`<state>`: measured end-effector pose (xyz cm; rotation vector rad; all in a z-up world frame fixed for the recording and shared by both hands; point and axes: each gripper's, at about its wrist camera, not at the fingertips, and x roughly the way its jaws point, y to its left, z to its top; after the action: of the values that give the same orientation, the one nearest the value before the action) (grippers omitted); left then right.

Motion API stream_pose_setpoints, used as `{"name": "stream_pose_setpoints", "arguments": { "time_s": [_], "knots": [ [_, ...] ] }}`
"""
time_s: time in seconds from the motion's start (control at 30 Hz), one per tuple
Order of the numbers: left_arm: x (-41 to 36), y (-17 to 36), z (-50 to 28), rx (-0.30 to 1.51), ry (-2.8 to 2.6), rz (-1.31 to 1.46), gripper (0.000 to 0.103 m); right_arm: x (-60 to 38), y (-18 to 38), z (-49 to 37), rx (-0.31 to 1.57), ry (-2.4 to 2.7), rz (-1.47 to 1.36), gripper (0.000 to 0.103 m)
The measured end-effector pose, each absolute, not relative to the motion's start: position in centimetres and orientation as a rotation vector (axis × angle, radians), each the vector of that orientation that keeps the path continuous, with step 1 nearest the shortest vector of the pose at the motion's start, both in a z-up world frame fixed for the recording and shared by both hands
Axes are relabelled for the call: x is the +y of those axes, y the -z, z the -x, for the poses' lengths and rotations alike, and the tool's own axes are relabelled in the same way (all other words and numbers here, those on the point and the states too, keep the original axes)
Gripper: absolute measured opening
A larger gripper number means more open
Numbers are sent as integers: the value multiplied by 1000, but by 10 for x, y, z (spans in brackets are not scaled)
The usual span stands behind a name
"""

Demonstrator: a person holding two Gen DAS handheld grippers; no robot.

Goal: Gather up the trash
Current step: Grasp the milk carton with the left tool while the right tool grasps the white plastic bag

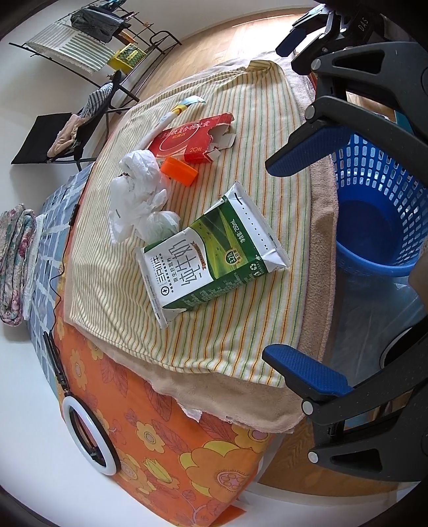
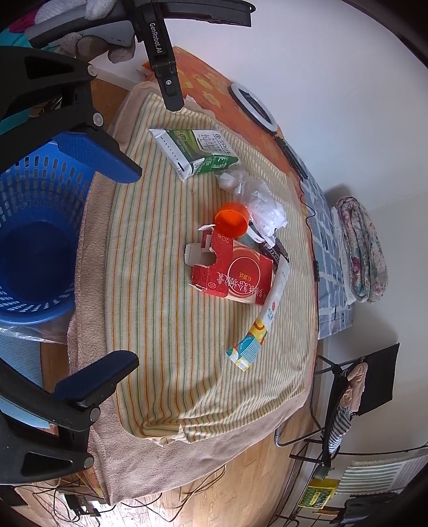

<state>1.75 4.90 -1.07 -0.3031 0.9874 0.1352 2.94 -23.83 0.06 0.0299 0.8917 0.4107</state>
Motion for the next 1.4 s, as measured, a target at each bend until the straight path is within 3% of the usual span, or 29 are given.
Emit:
{"name": "stream_pose_setpoints", "arguments": {
  "time_s": [0.5,0.73,1.33,1.4],
  "knots": [
    [58,32,-79,1057,-165,389,101,-209,-29,-123,952,-532,-191,102],
    [58,42,-97,1074,-185,400,100,-182,-23,-173,994,-562,-250,93],
    [62,63,-121,1105,-214,415,82,-145,18,-223,1111,-518,-288,77],
    [64,63,-120,1101,-215,418,81,-147,21,-228,1117,-529,-306,71]
  ]
}}
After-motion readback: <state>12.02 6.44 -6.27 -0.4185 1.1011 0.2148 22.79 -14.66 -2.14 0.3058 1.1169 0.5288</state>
